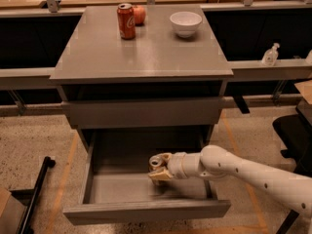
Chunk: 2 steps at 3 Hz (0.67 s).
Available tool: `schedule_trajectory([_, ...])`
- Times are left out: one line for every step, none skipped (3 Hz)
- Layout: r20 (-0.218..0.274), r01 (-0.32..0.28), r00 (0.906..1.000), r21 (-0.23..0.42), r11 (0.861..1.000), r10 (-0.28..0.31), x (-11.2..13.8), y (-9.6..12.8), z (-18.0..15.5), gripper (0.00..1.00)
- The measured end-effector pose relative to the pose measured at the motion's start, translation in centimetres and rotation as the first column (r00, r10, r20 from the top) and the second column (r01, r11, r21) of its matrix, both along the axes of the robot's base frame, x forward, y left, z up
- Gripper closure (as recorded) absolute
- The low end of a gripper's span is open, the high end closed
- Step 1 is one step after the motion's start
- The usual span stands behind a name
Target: Place orange can into middle drawer
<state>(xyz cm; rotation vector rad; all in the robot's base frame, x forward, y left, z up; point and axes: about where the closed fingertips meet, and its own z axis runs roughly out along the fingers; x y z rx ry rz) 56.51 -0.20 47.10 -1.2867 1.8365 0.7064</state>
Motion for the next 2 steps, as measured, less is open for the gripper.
schedule_trajectory([0.000,-0.002,1.0000,0.002,1.000,0.002,-0.06,0.10,-0.04,0.00])
schedule_trajectory([0.000,-0.002,1.0000,0.002,1.000,0.002,-0.06,0.11,-0.04,0.00])
